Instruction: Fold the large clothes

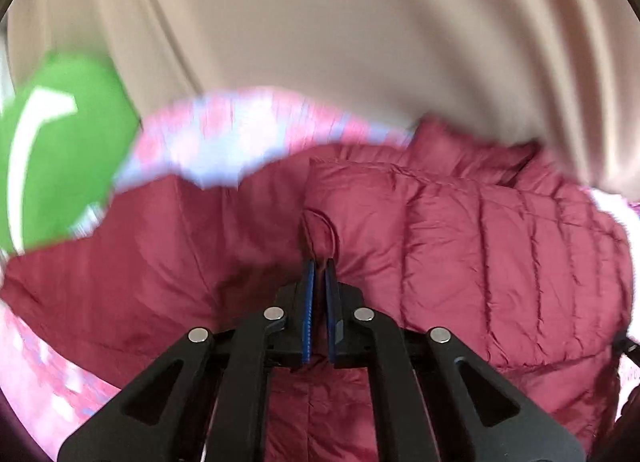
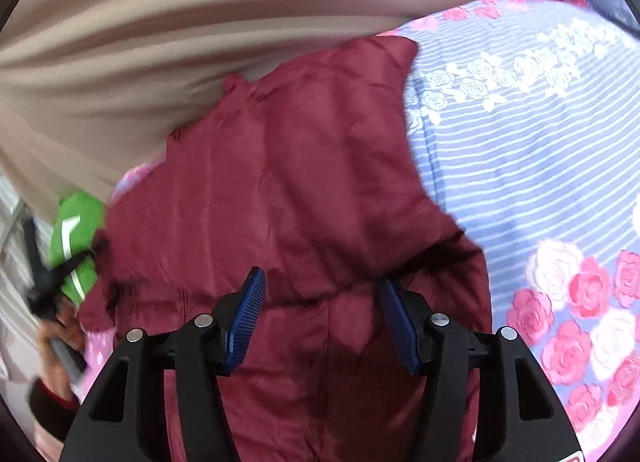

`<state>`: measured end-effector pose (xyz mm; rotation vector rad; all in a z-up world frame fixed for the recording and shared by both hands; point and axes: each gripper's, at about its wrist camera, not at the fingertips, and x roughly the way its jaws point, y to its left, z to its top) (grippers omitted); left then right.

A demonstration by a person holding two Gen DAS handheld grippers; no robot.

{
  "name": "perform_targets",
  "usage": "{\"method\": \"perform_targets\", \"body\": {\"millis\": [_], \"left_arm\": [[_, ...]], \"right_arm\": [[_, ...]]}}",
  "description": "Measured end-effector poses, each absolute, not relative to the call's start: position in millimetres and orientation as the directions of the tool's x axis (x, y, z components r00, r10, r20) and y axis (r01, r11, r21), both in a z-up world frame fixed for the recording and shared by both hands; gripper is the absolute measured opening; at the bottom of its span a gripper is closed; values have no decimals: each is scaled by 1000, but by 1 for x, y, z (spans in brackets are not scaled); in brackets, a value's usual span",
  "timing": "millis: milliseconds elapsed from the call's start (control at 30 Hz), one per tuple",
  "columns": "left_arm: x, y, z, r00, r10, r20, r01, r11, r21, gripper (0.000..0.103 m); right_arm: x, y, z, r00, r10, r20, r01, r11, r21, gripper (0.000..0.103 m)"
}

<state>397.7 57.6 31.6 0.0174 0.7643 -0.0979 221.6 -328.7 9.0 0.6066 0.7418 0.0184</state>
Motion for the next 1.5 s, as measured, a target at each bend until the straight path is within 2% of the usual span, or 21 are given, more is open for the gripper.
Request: {"method": "perform_targets", "body": {"millis": [100, 133, 167, 200, 267, 333, 400, 467, 567, 667, 733, 767, 800, 933, 1000, 1067, 1133, 1233, 1400, 1500], "left_arm": [[406, 64, -1, 682, -69, -728, 64, 997, -34, 0], [405, 64, -7, 681, -70, -729, 64, 997, -36, 0], [402, 64, -13, 684, -69, -726, 62, 997, -36, 0], [400, 64, -16, 688, -69, -722, 62, 997, -36, 0], [395, 63, -20, 696, -67, -715, 61, 998, -35, 0], [389, 62, -26, 699, -66, -712, 61, 998, -32, 0], [387, 58, -29, 707, -55, -705, 60, 998, -18, 0], [380, 52, -29, 717, -31, -696, 57, 998, 14, 0], [362, 37, -20, 731, -27, -682, 64, 997, 29, 0], [334, 28, -4, 735, -135, -665, 139, 989, -48, 2], [321, 23, 0, 711, -198, -675, 179, 979, -98, 16], [322, 22, -3, 684, -231, -692, 197, 972, -130, 36], [323, 19, -4, 665, -251, -704, 205, 967, -151, 49], [331, 11, -23, 650, -205, -731, 180, 977, -114, 46], [330, 8, -26, 669, -158, -726, 163, 985, -64, 34], [332, 5, -26, 680, -121, -723, 142, 989, -32, 30], [331, 2, -27, 692, -87, -717, 126, 992, 1, 30], [330, -2, -31, 718, -53, -694, 112, 993, 40, 31], [326, -6, -31, 728, -32, -685, 107, 992, 67, 31], [327, -8, -28, 728, -38, -685, 107, 993, 58, 31]], "right_arm": [[224, -345, 11, 781, 218, -586, 214, 786, 579, 56], [225, -350, 11, 788, 216, -577, 220, 777, 590, 39], [225, -354, 11, 795, 206, -570, 229, 769, 597, 9], [225, -356, 12, 800, 199, -565, 231, 768, 598, 4], [213, -357, 19, 837, 131, -532, 241, 784, 572, 2], [213, -358, 16, 821, 31, -570, 309, 815, 489, 1], [226, -360, -1, 761, 51, -646, 336, 822, 460, 1], [225, -356, 0, 748, 51, -662, 322, 844, 429, 1], [209, -349, 15, 752, 26, -659, 307, 871, 384, 13], [187, -343, 28, 753, -23, -658, 304, 898, 317, 16], [174, -340, 39, 765, -74, -640, 307, 915, 262, 19], [167, -342, 46, 776, -102, -622, 310, 921, 236, 19], [165, -343, 52, 785, -114, -609, 309, 924, 225, 20], [172, -354, 64, 805, -112, -582, 286, 933, 217, 20], [192, -348, 65, 808, -92, -581, 264, 940, 218, 20], [214, -342, 61, 804, -69, -591, 247, 942, 226, 15], [229, -341, 55, 795, -65, -603, 244, 945, 219, 14], [256, -340, 32, 753, -100, -651, 273, 947, 170, 6], [266, -337, 19, 739, -138, -660, 295, 946, 133, 5], [245, -327, 33, 747, -158, -646, 308, 943, 125, 11]]}}
